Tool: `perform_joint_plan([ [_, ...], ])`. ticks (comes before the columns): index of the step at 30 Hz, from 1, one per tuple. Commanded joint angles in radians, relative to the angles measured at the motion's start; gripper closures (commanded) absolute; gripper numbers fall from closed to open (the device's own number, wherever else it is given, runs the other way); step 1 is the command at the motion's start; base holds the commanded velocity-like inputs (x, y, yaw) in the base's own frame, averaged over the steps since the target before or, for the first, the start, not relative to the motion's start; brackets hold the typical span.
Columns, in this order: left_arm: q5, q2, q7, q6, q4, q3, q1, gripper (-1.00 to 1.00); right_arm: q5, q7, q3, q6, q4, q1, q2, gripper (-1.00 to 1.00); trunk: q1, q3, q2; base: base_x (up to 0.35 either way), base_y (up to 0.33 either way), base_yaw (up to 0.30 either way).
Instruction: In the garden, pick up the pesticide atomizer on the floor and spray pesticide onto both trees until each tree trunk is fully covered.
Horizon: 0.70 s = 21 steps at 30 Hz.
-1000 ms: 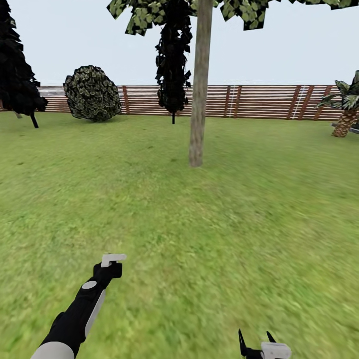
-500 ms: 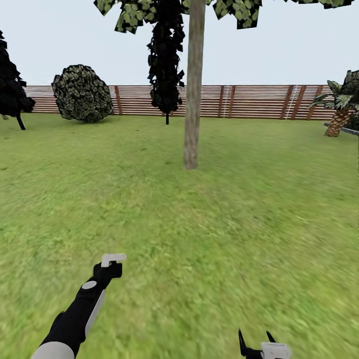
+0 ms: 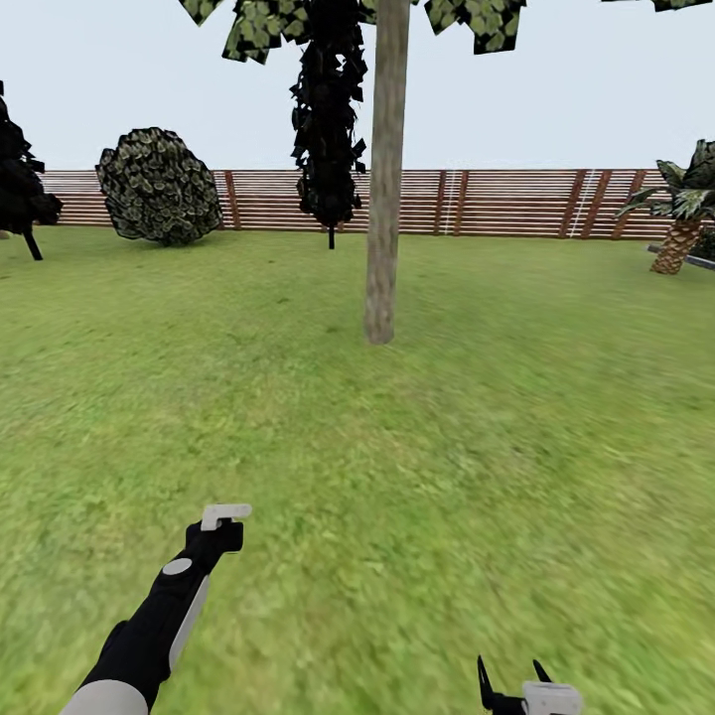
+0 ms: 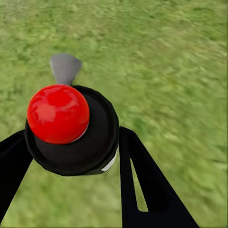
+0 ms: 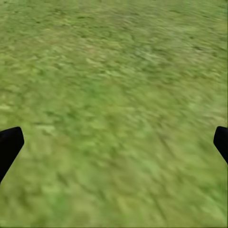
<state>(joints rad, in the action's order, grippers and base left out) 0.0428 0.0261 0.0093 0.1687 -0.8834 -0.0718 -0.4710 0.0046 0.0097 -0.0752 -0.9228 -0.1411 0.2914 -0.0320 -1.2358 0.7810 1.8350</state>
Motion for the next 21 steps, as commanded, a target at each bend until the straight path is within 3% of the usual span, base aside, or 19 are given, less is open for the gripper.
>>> perform_joint_plan([
  [1, 0.000, 0.000, 0.000, 0.000, 0.000, 0.000, 0.000, 1.00, 0.000, 0.000, 0.000, 0.000, 0.000, 0.000, 0.000, -1.00, 0.000, 0.000, 0.000, 0.339, 0.000, 0.000],
  [21, 0.000, 0.000, 0.000, 0.000, 0.004, 0.000, 0.000, 1.00, -0.002, 0.000, 0.000, -0.001, 0.000, 0.000, 0.000, -1.00, 0.000, 0.000, 0.000, 0.339, 0.000, 0.000],
])
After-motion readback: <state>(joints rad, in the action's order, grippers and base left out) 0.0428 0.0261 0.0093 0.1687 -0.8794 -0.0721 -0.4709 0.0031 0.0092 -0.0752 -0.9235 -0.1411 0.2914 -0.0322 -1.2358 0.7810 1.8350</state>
